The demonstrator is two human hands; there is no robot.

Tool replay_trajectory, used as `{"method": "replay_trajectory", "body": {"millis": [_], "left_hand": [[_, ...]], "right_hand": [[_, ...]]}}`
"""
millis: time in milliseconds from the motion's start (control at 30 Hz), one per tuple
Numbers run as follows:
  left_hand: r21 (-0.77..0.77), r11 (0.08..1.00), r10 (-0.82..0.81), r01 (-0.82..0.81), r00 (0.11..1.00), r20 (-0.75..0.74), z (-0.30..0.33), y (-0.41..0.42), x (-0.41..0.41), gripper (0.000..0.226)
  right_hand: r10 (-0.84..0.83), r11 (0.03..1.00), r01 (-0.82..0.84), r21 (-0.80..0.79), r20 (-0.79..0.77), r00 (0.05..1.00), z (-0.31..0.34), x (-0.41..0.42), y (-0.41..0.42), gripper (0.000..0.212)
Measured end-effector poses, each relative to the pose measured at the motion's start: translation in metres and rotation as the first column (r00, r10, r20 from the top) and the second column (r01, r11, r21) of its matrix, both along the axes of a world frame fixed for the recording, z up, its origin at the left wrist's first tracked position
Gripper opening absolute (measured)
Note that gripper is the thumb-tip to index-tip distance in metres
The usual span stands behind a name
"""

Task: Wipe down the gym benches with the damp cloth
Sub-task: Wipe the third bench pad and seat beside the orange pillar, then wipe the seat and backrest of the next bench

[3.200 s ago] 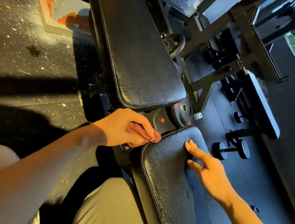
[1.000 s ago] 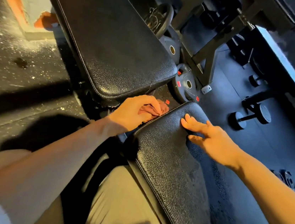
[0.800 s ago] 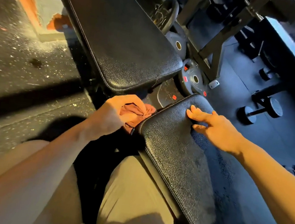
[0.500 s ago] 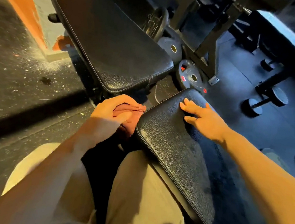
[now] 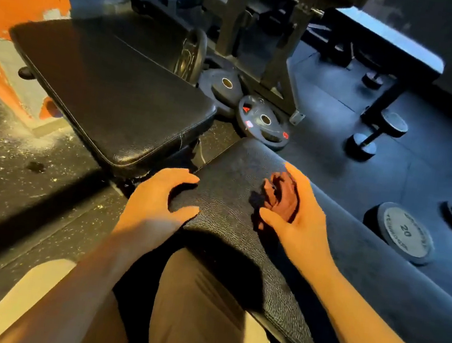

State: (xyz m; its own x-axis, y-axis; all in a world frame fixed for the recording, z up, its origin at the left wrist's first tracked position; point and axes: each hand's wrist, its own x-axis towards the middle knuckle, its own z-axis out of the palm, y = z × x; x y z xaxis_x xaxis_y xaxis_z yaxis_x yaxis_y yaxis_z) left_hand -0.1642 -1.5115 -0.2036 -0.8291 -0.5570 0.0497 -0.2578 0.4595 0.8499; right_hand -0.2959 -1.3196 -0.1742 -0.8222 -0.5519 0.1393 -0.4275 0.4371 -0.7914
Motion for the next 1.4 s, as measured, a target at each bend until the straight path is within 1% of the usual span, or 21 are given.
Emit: {"method": "replay_trajectory", "body": {"millis": [33, 100, 133, 200, 267, 333, 400, 567, 667, 733, 800, 867, 933, 1000, 1067, 1100, 1133, 1200, 1233, 1333, 1400], "left_hand": [[-0.012, 0.999, 0.037, -0.036, 0.996, 0.079, -0.004, 0.000, 0.002, 0.052], [-0.058, 0.998, 0.048, -0.040, 0.986, 0.157, -0.012, 0.002, 0.001, 0.062], [-0.071, 0.997, 0.042, -0.031, 0.987, 0.157, -0.016, 0.002, -0.001, 0.065], [-0.068, 0.997, 0.050, -0.038, 0.982, 0.183, -0.021, -0.001, -0.005, 0.068], [-0.084, 0.995, 0.059, -0.044, 0.981, 0.185, -0.023, -0.004, -0.007, 0.070], [-0.087, 0.995, 0.069, -0.054, 0.981, 0.180, -0.023, -0.003, -0.007, 0.067], [-0.081, 0.994, 0.080, -0.066, 0.980, 0.184, -0.019, 0.000, -0.008, 0.066], [0.040, 0.992, 0.115, -0.124, 0.979, 0.166, -0.027, 0.001, -0.010, 0.066], [0.040, 0.983, 0.171, -0.181, 0.968, 0.182, -0.027, 0.010, -0.008, 0.061], [0.047, 0.962, 0.259, -0.267, 0.956, 0.137, -0.022, 0.022, -0.007, 0.058], [-0.037, 0.928, 0.373, -0.371, 0.925, 0.075, -0.018, 0.040, -0.007, 0.054], [-0.089, 0.872, 0.486, -0.482, 0.873, 0.031, -0.018, 0.062, -0.006, 0.054], [-0.032, 0.799, 0.601, -0.600, 0.797, 0.049, -0.013, 0.085, -0.006, 0.056], [0.001, 0.740, 0.670, -0.672, 0.738, 0.085, -0.008, 0.112, -0.005, 0.056], [-0.013, 0.727, 0.682, -0.686, 0.720, 0.126, -0.005, 0.143, -0.001, 0.051], [0.020, 0.719, 0.685, -0.695, 0.713, 0.148, -0.002, 0.159, 0.003, 0.047], [0.101, 0.687, 0.697, -0.720, 0.692, 0.188, 0.003, 0.175, 0.007, 0.041], [0.311, 0.556, 0.699, -0.771, 0.636, 0.326, 0.020, 0.203, 0.016, 0.026], [0.405, 0.492, 0.662, -0.770, 0.634, 0.401, 0.032, 0.218, 0.022, 0.020], [0.676, 0.295, 0.518, -0.675, 0.708, 0.481, 0.074, 0.248, 0.034, 0.023], [0.771, 0.147, 0.481, -0.619, 0.726, 0.491, 0.103, 0.256, 0.040, 0.025]], "right_hand": [[0.042, 0.989, -0.029, 0.148, -0.089, 0.995, -0.007, -0.013, 0.006, 0.072], [0.128, 0.910, -0.063, 0.409, -0.133, 0.983, -0.019, -0.028, 0.003, 0.070], [0.181, 0.888, -0.099, 0.448, -0.143, 0.973, -0.025, -0.032, -0.004, 0.070], [0.342, 0.872, -0.220, 0.437, -0.223, 0.913, -0.033, -0.038, -0.021, 0.070], [0.474, 0.825, -0.293, 0.483, -0.310, 0.824, -0.039, -0.051, -0.040, 0.057], [0.457, 0.828, -0.232, 0.511, -0.375, 0.807, -0.041, -0.077, -0.060, 0.049], [0.456, 0.812, -0.209, 0.545, -0.369, 0.810, -0.040, -0.093, -0.076, 0.044], [0.629, 0.723, -0.429, 0.541, -0.260, 0.733, -0.039, -0.057, -0.081, 0.050], [0.710, 0.669, -0.525, 0.525, -0.243, 0.662, -0.040, -0.027, -0.069, 0.048], [0.702, 0.680, -0.519, 0.518, -0.256, 0.665, -0.037, -0.020, -0.045, 0.049], [0.636, 0.724, -0.431, 0.538, -0.281, 0.719, -0.034, -0.030, -0.014, 0.051], [0.510, 0.772, -0.288, 0.567, -0.281, 0.813, -0.032, -0.046, 0.015, 0.051], [0.425, 0.788, -0.230, 0.571, -0.235, 0.874, -0.032, -0.049, 0.032, 0.053], [0.468, 0.778, -0.297, 0.553, -0.195, 0.862, -0.031, -0.029, 0.040, 0.053], [0.587, 0.736, -0.439, 0.515, -0.166, 0.792, -0.031, 0.000, 0.053, 0.051], [0.636, 0.711, -0.504, 0.491, -0.142, 0.758, -0.030, 0.012, 0.065, 0.049], [0.668, 0.690, -0.555, 0.465, -0.114, 0.735, -0.030, 0.022, 0.079, 0.048], [0.686, 0.676, -0.618, 0.400, -0.035, 0.727, -0.025, 0.036, 0.110, 0.050], [0.676, 0.680, -0.638, 0.361, 0.029, 0.737, -0.019, 0.045, 0.123, 0.052], [0.558, 0.773, -0.609, 0.177, 0.264, 0.786, 0.016, 0.074, 0.142, 0.060], [0.486, 0.836, -0.546, 0.058, 0.384, 0.785, 0.043, 0.089, 0.141, 0.063]]}}
